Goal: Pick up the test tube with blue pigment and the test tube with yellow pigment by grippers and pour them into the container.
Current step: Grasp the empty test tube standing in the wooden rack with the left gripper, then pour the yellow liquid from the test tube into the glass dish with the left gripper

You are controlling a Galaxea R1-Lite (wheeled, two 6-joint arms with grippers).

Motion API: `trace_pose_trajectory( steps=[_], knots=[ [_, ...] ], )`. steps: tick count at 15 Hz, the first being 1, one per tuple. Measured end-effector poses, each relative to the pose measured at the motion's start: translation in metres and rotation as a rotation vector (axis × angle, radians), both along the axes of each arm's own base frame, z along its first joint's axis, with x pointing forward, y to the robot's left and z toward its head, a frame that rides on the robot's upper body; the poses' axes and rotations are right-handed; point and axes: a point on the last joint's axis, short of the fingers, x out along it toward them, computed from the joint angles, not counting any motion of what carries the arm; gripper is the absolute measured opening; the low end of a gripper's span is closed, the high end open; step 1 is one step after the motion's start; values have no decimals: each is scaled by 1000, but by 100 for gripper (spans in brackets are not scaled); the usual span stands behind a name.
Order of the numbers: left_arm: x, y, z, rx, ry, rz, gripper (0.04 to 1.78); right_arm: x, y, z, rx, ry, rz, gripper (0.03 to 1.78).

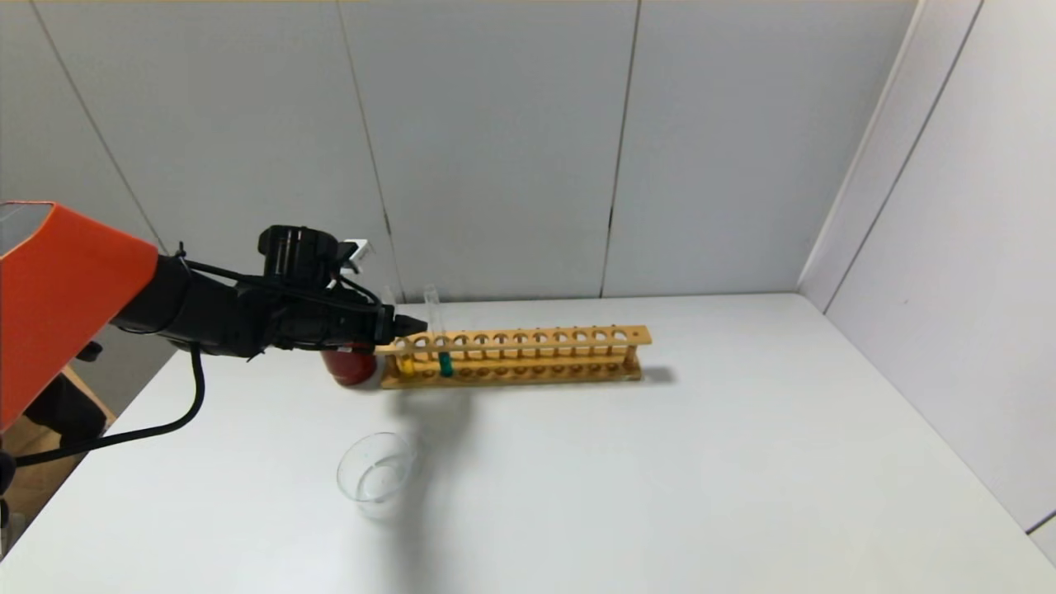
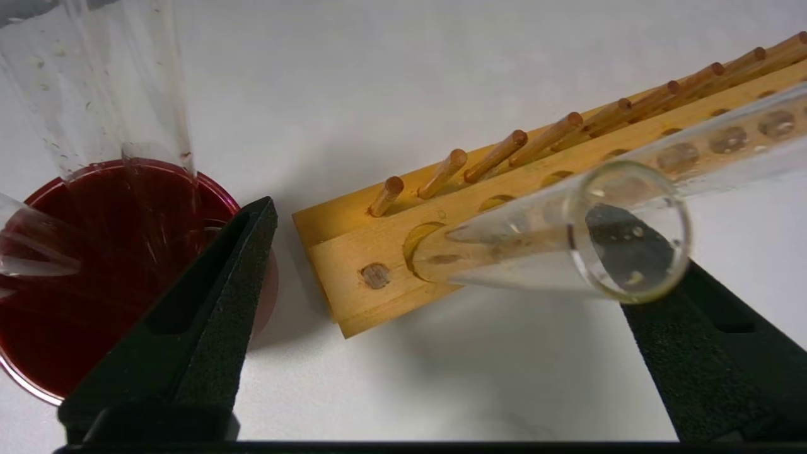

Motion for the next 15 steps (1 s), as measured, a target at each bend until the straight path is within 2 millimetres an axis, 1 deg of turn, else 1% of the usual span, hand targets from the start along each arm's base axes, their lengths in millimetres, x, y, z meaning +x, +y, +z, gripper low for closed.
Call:
trace_pose_trajectory(
  steps=[2, 4, 7, 8, 9, 10, 11, 15],
  knots=[
    [3, 0, -1, 0, -2, 0, 152, 0, 0, 0, 0, 0, 0, 175],
    [5, -1, -2, 0, -3, 0, 127, 0, 0, 0, 0, 0, 0, 175],
    [6, -2, -4, 0, -1, -3, 71, 0, 0, 0, 0, 0, 0, 175],
    [6, -4, -5, 1, 2, -9, 53, 0, 0, 0, 0, 0, 0, 175],
    [5, -6, -6, 2, 4, -14, 40, 0, 0, 0, 0, 0, 0, 175],
    [5, -7, -6, 6, -1, -17, 35, 0, 0, 0, 0, 0, 0, 175],
    [5, -7, -6, 6, 0, -18, 32, 0, 0, 0, 0, 0, 0, 175],
    [3, -8, -4, 17, -7, -8, 32, 0, 0, 0, 0, 0, 0, 175]
  ],
)
